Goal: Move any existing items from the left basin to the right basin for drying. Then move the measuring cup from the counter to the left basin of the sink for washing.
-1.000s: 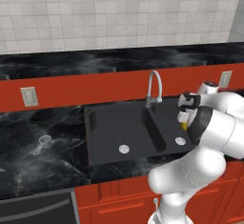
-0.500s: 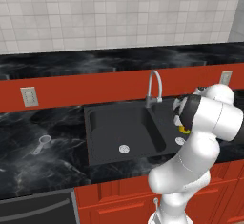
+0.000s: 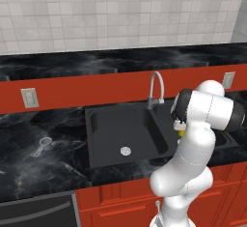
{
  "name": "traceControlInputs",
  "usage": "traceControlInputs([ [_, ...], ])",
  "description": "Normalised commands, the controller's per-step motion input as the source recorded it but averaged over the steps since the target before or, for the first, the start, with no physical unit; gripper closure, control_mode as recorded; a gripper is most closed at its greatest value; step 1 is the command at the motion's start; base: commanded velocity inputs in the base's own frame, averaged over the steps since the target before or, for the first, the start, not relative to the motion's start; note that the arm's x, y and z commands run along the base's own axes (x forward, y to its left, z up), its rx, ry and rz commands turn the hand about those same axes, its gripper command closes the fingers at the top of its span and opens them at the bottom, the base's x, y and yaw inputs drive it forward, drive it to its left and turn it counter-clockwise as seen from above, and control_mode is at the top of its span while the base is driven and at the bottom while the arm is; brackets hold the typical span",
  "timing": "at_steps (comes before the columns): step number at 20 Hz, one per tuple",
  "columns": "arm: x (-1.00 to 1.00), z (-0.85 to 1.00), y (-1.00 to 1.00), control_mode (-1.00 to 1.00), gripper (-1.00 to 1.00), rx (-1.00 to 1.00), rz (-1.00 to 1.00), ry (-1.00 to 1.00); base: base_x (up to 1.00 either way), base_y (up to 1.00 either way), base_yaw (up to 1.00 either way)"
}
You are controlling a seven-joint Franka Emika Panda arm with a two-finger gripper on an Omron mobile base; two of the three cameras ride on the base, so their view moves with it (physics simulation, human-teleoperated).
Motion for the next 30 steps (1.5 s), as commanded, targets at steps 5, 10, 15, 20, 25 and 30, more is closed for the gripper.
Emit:
traceControlInputs([
  [5, 0.13, -0.25, 0.0, -1.0, 1.0, -0.01, 0.0, -0.01, 0.0, 0.0, 0.0],
  [10, 0.1, -0.29, 0.0, -1.0, 1.0, -0.01, 0.0, -0.01, 0.0, 0.0, 0.0],
  [15, 0.06, -0.29, 0.0, -1.0, 1.0, 0.0, 0.0, -0.03, 0.0, 0.0, 0.0],
  [20, 0.04, -0.24, 0.0, -1.0, 1.0, 0.0, 0.0, -0.03, 0.0, 0.0, 0.0],
  [25, 0.04, -0.24, -0.01, -1.0, 1.0, 0.0, 0.0, -0.03, 0.0, 0.0, 0.0],
  [30, 0.05, -0.19, 0.0, -1.0, 1.0, 0.0, 0.0, -0.01, 0.0, 0.0, 0.0],
])
